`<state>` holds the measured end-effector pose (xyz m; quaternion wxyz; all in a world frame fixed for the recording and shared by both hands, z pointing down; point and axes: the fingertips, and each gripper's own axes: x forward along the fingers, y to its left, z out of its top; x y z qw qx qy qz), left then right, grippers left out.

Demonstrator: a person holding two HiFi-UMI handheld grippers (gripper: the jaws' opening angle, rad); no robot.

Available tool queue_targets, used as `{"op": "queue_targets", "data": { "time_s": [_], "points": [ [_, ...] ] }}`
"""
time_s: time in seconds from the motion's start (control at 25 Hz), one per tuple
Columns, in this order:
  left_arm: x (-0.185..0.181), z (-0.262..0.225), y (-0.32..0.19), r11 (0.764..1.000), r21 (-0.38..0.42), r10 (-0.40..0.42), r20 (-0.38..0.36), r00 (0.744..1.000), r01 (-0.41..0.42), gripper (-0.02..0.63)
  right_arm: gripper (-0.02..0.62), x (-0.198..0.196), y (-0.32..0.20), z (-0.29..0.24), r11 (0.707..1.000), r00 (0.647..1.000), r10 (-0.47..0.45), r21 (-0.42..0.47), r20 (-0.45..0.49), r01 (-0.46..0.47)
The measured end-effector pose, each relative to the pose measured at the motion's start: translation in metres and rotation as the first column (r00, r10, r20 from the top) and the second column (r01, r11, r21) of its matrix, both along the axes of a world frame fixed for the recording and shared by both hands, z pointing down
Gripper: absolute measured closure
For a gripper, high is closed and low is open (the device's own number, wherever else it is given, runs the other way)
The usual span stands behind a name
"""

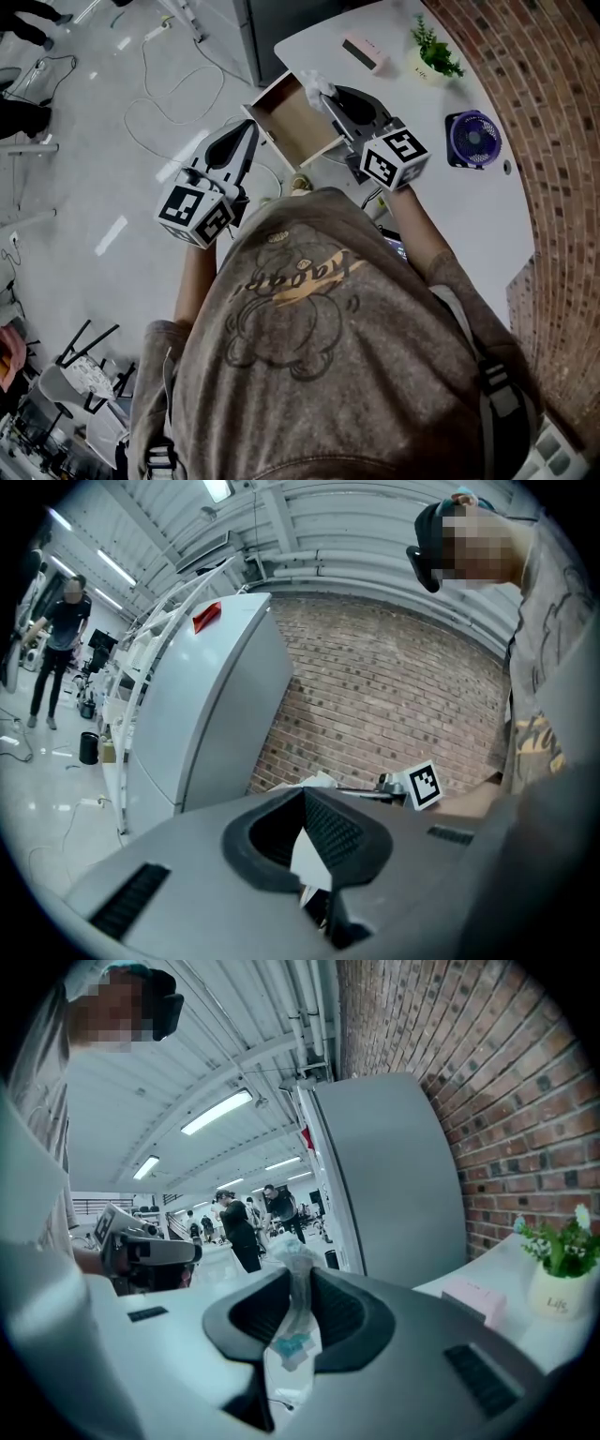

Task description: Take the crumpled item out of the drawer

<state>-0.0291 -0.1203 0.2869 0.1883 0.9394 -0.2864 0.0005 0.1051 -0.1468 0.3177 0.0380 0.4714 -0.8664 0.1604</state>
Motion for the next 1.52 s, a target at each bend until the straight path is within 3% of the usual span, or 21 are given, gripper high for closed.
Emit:
{"op": "queue_targets", "data": {
  "time_s": [1.52],
  "points": [
    [0.008, 0.011, 0.003, 0.999, -0.045, 0.010, 0.025, 1.000, -0.009, 0.598, 0.532, -0.006, 0.000, 0.014, 0.998, 1.000, -0.021, -0.058, 0.000, 0.021]
  ]
}}
